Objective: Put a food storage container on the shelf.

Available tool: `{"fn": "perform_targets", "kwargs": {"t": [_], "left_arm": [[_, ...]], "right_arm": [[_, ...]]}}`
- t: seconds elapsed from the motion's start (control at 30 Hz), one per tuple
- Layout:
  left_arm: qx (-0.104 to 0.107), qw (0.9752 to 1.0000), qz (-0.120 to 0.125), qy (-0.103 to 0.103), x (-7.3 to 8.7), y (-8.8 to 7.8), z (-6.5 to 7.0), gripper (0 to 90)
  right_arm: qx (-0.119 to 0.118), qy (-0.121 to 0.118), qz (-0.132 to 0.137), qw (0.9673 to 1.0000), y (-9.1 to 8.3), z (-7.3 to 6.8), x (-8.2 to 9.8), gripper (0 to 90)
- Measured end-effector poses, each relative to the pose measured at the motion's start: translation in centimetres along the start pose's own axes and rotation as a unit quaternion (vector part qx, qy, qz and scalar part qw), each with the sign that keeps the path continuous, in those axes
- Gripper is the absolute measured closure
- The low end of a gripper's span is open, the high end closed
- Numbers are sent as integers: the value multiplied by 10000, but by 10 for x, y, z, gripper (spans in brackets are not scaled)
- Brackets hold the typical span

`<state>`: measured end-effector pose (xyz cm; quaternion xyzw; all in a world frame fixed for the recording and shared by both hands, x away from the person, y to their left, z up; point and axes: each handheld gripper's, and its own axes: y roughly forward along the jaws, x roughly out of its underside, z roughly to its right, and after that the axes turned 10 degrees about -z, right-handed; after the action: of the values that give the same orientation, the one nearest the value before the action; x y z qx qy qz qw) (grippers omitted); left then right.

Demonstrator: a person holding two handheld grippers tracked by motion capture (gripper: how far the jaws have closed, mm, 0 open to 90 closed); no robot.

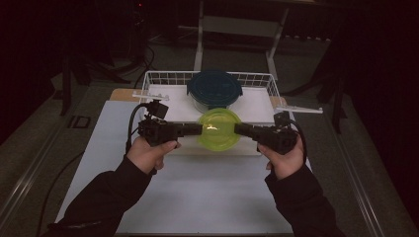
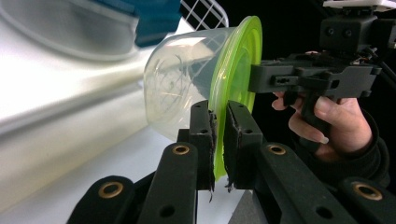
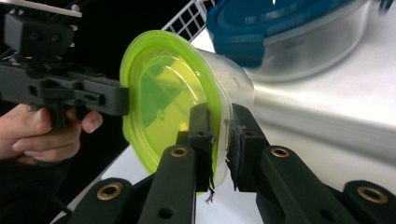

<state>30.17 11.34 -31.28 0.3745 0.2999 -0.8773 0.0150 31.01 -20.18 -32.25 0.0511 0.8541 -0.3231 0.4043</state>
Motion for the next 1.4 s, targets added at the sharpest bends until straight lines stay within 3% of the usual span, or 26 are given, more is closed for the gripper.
{"fn": "perform_targets", "kwargs": {"t": [0.33, 0.53, 0.7, 0.87, 0.97, 1.0, 1.23, 1.33, 1.4], "left_arm": [[-91, 9998, 145, 112, -22, -14, 12, 820], [-160, 9993, 295, 145, -45, -23, 13, 820], [-175, 9989, 429, -30, -64, -23, 2, 820], [-186, 9989, 407, -117, -72, -19, -6, 820], [-190, 9986, 420, -250, -76, -16, -14, 818], [-101, 9985, 412, -344, -78, -14, -19, 818], [-30, 9978, 512, -416, -82, -12, -31, 815], [-14, 9974, 536, -486, -85, -11, -34, 799], [-166, 9976, 552, -383, -89, -8, -35, 772]], "right_arm": [[-31, -34, 238, 9997, -7, -5, -23, 801], [92, -93, 379, 9992, -9, -9, -54, 799], [192, -13, 429, 9989, -4, -5, -75, 797], [325, 96, 396, 9986, 2, 2, -86, 795], [394, 167, 339, 9985, 8, 7, -91, 794], [433, 162, 331, 9984, 9, 8, -93, 793], [568, 92, 338, 9978, 15, 10, -103, 791], [505, 154, 341, 9980, 16, 13, -105, 786], [459, 235, 315, 9982, 16, 14, -106, 768]]}}
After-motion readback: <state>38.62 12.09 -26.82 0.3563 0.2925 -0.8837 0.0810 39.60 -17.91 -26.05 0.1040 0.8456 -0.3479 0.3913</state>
